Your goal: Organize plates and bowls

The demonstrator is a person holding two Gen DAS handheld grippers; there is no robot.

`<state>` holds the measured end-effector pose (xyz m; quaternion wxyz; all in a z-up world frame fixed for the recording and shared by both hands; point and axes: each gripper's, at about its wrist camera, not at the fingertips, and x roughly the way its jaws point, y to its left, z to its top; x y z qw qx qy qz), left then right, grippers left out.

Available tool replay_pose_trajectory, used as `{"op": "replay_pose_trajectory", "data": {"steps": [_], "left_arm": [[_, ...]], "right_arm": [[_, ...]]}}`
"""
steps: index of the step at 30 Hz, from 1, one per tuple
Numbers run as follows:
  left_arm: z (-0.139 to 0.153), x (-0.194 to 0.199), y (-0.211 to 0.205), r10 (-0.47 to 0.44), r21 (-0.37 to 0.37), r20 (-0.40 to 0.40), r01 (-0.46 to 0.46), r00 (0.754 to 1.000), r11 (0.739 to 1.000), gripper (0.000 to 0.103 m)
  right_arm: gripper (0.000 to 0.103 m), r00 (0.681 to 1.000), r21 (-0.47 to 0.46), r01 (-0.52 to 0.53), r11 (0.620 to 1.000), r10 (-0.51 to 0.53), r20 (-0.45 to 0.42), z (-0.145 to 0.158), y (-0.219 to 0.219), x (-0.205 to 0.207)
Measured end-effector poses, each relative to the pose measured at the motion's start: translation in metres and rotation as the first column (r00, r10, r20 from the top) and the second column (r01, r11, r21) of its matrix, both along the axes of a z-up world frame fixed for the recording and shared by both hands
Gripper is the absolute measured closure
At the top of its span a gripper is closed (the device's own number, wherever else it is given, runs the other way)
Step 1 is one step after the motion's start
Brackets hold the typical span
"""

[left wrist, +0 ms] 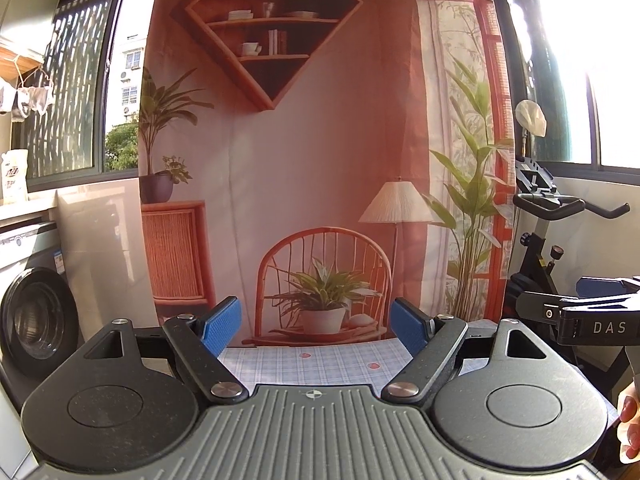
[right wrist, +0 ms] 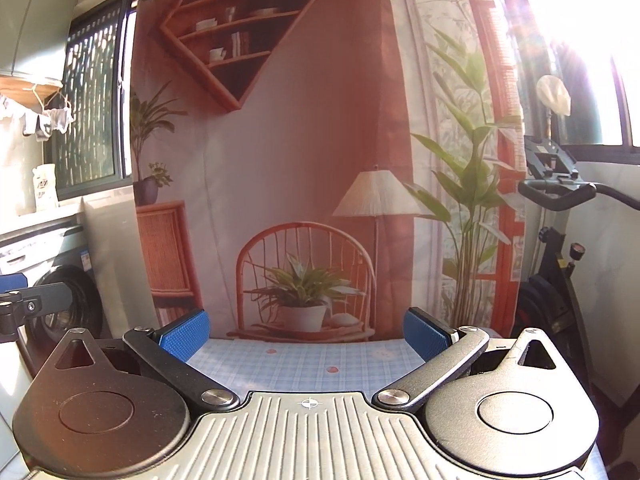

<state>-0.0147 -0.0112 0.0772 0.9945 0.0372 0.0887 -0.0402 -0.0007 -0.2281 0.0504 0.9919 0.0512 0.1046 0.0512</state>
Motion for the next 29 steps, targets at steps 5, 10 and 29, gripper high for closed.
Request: {"op": "replay_pose_trajectory", "data": {"steps": [5, 10, 29], "left_arm": [[-0.0042, 0.0043, 0.0044, 0.01, -0.002, -0.017, -0.01, 1.0, 1.0, 0.02], [-0.0052, 0.0041, 0.0075, 0.018, -0.002, -0.024, -0.018, 1.0, 1.0, 0.02], [-0.0046, 0.0063, 0.0065, 0.022, 0.004, -0.03, -0.022, 0.999, 1.0, 0.02]], "right_arm": [[0.0, 1.0, 0.0, -0.007, 1.0, 0.007, -0.005, -0.0013, 0.0029, 0.0013], [0.0, 1.0, 0.0, -0.012, 1.0, 0.012, -0.005, -0.0011, 0.0057, 0.0005], [0.0, 1.0, 0.004, -0.012, 1.0, 0.012, -0.009, -0.0009, 0.0056, 0.0005]]}}
